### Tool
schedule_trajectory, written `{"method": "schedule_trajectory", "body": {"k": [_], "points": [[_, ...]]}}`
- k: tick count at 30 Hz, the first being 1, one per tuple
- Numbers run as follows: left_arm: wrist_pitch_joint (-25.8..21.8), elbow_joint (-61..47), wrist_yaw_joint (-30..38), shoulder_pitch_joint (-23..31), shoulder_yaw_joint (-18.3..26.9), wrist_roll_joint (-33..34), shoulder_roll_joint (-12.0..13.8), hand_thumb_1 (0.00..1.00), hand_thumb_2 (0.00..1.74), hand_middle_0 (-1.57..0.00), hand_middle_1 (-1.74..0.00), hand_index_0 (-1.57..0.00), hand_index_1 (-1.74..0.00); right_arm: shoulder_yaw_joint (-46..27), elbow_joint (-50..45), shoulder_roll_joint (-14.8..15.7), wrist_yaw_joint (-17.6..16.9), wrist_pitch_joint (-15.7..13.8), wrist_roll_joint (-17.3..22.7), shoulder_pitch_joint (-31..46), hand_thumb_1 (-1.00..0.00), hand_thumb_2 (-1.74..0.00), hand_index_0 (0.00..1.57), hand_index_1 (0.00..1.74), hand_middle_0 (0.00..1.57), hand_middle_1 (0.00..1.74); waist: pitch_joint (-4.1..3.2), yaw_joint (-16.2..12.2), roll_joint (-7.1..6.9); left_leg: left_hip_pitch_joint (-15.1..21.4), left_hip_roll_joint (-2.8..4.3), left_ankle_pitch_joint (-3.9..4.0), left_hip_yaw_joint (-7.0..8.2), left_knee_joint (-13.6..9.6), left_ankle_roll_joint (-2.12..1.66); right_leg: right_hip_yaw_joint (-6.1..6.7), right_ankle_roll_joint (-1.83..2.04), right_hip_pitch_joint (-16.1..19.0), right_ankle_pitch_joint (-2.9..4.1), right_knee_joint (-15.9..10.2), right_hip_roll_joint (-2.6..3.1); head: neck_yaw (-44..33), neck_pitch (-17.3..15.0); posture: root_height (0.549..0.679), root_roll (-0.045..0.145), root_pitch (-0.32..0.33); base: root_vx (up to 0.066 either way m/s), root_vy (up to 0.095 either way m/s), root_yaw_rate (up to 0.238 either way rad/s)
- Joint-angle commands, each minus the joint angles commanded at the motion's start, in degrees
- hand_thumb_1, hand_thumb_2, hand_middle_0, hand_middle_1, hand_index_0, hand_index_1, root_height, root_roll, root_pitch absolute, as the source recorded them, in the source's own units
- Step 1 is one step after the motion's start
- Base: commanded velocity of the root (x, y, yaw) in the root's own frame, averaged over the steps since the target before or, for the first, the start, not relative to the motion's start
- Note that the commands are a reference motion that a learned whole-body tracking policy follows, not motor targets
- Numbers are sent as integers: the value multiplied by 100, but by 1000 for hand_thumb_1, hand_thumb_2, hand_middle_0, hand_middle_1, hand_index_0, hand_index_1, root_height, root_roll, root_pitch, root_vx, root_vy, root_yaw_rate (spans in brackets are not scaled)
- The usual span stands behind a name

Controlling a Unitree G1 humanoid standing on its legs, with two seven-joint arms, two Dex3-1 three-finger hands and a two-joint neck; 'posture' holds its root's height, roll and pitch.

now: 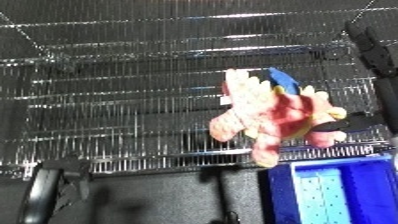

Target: Pick up the object and place it into the box

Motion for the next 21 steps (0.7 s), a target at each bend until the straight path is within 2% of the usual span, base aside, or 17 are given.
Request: {"method": "schedule_trajectory", "body": {"k": [1,3,4,8,9,12,21], "points": [[-32,-19,-31,31,-69,-69,93,1000,1740,-1570,-1740,-1570,-1740,273,410,-213,40,59,-1,-410,0,0,0,0,0,0,12,43,15,5,1,5,-2,-5,-5,4,-1,4,16,-15,2,138,13,632,43,-52,10,-3,-18],[-49,-29,-49,43,-109,-105,140,1000,1740,-1570,-1740,-1570,-1740,418,605,-284,65,88,6,-604,0,0,0,0,0,0,16,65,25,10,0,7,-3,-10,-8,5,0,6,24,-22,2,254,29,632,43,-52,12,-1,-17],[-83,-46,-80,51,-190,-177,219,1000,1740,-1570,-1740,-1570,-1740,750,1015,-344,125,149,13,-1015,0,0,0,0,0,0,30,99,52,15,-6,13,-5,-17,-15,13,2,8,41,-36,-2,442,66,632,43,-51,15,8,-10],[-112,-57,-130,33,-288,-274,290,1000,1740,-1570,-1740,-1570,-1740,1308,1642,-304,277,247,-102,-1619,0,0,0,0,0,0,64,129,103,11,-22,19,-9,-18,-22,25,3,2,63,-54,-9,702,96,633,43,-50,19,11,-7],[-117,-54,-167,6,-347,-323,306,1000,1740,-1570,-1740,-1570,-1740,1663,2030,-228,405,304,-285,-1948,0,0,0,0,0,0,79,147,149,5,-37,24,-18,-22,-23,25,3,0,73,-66,-13,1019,103,633,43,-48,32,3,34],[-122,-38,-200,-31,-431,-361,311,1000,1740,-1570,-1740,-1570,-1740,2029,2484,-87,535,370,-516,-2259,0,0,0,0,0,0,89,181,225,-2,-63,34,-32,-36,-23,20,5,6,85,-86,-22,1143,123,633,44,-46,32,-2,51],[-139,93,-179,-188,-638,-352,244,1000,1740,-1570,-1740,-1570,-1740,2558,3268,350,689,376,-885,-2702,0,0,0,0,0,0,119,238,376,-9,-108,43,-48,-70,-11,11,5,0,89,-110,-35,1297,88,635,45,-39,30,0,13]]}}
